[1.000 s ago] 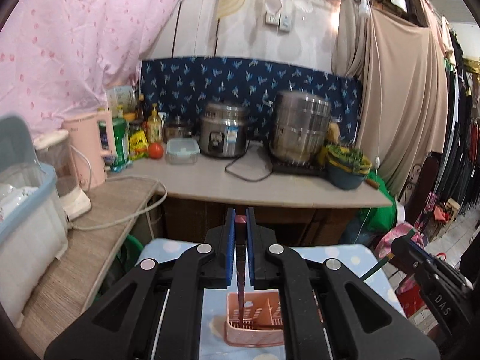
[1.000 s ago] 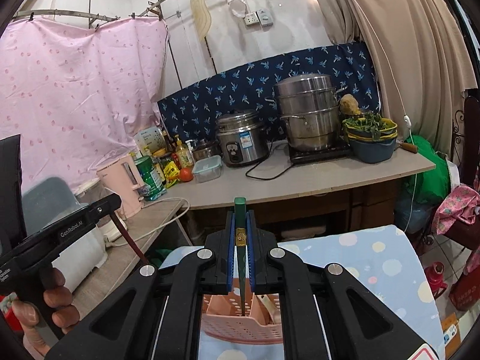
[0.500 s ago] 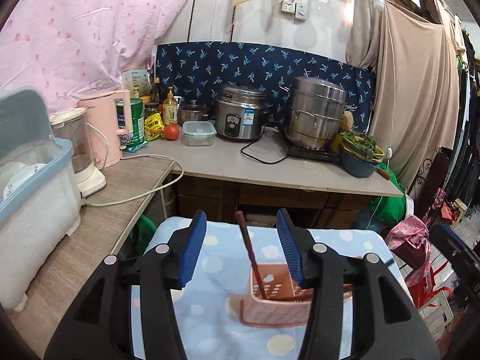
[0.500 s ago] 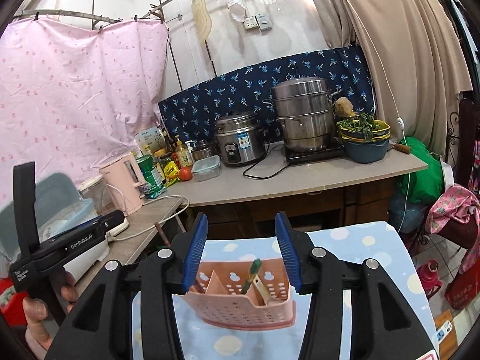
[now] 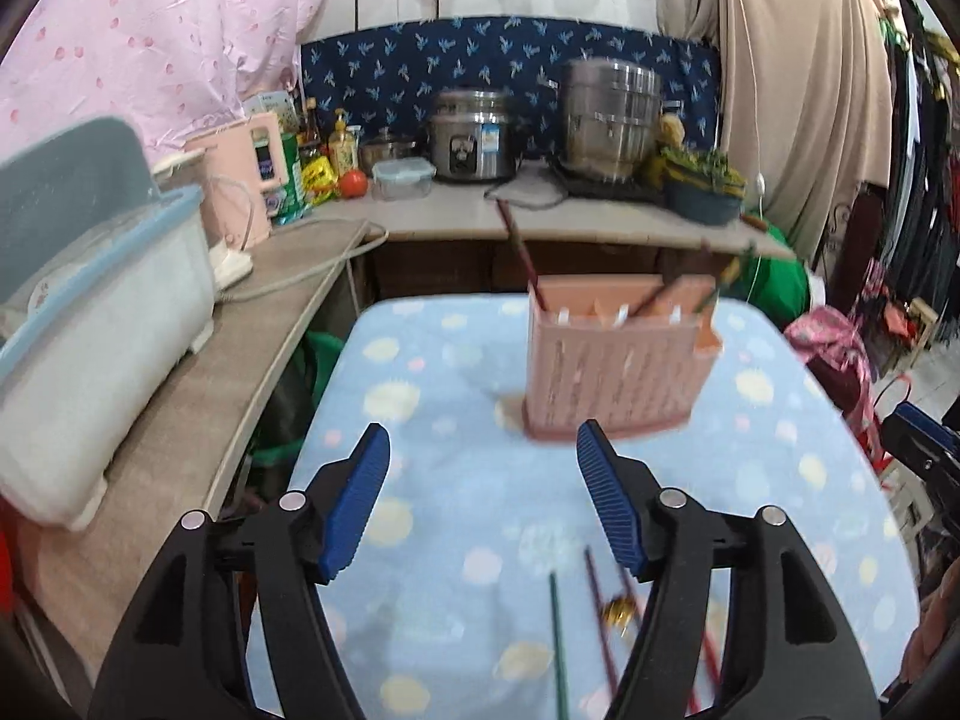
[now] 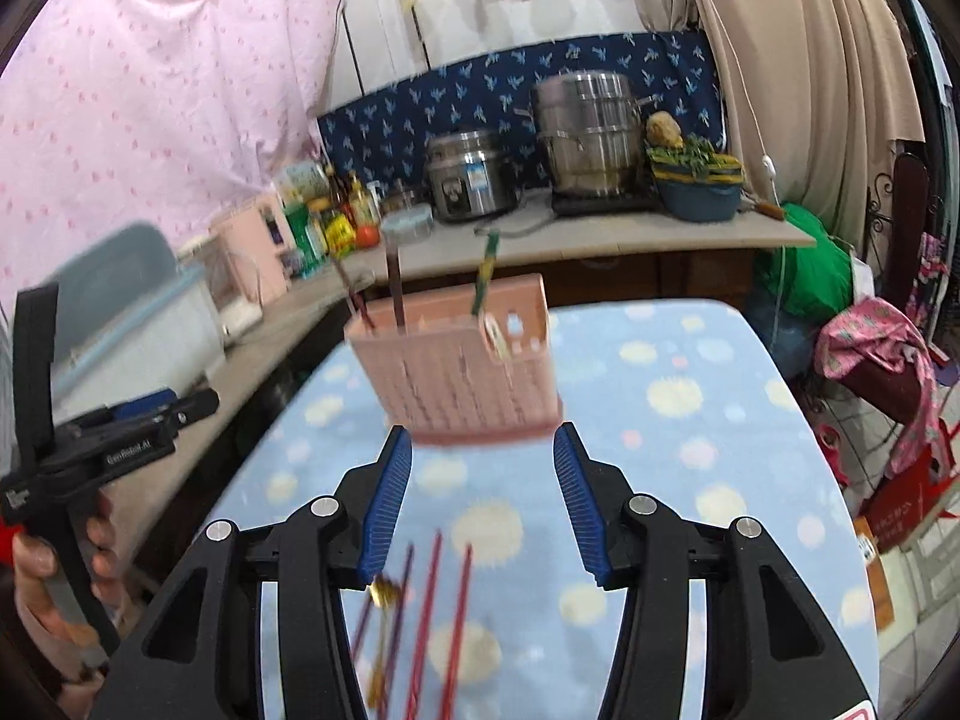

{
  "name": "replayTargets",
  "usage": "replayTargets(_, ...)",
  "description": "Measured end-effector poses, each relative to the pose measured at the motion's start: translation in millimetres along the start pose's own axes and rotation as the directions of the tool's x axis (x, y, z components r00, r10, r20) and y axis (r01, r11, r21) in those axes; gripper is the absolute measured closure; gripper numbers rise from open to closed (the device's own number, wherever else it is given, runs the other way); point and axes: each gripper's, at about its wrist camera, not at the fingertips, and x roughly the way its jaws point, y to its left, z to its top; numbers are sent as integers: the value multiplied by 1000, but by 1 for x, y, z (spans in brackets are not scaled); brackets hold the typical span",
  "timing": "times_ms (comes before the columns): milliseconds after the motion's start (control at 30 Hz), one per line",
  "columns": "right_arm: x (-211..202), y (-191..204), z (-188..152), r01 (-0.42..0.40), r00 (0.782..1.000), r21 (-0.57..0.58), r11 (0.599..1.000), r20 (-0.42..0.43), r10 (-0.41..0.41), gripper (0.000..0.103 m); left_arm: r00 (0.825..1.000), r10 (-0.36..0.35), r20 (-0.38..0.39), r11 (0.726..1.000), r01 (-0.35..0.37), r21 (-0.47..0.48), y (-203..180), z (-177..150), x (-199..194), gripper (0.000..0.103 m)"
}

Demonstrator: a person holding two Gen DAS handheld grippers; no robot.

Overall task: Organize utensils
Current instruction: 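Move both open tools back down over the remaining utensils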

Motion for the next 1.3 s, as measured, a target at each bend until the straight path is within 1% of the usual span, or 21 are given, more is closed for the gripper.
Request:
replayTargets(100,-6,1,-38,4,998,6,1000,-63,-3,55,999,10,-41,1000,-10,8,0,-34,-1,41)
replayTargets(167,-8,3,-63,23,995,2,1000,-97,-23,55,998,9,-67,1000,-9,4,-1,-55,-2,41)
replayTargets(300,-12,4,-108,51,986,4,999,-159,-50,55,992,-6,-122,1000,5,-3,-3,-97,-6,41)
replayTargets(400,-16,6,-135,62,981,-5,998,-185,-62,55,987,-26,-160,1000,22,-21,-4,-122,-8,40)
replayTargets(500,-18,11,-154,63,977,-19,998,-203,-65,55,984,-19,-175,999,14,-30,-7,-145,-11,37)
replayTargets(600,-21,16,-166,66,975,-30,997,-209,-71,55,982,-19,-190,999,12,-36,-11,-164,-15,34)
replayTargets(700,-22,21,-177,71,974,-44,996,-211,-79,56,978,-26,-208,999,19,-37,-15,-179,-17,33)
replayTargets(867,-19,28,-189,61,972,-56,997,-223,-72,58,977,-8,-215,1000,4,-22,-22,-197,-21,31)
replayTargets(1033,-16,32,-195,47,969,-57,997,-239,-60,69,974,-20,-227,1000,16,-20,-27,-207,-21,31)
replayTargets(1300,-13,37,-200,41,967,-75,996,-248,-58,81,969,-37,-244,999,34,-17,-31,-216,-19,31)
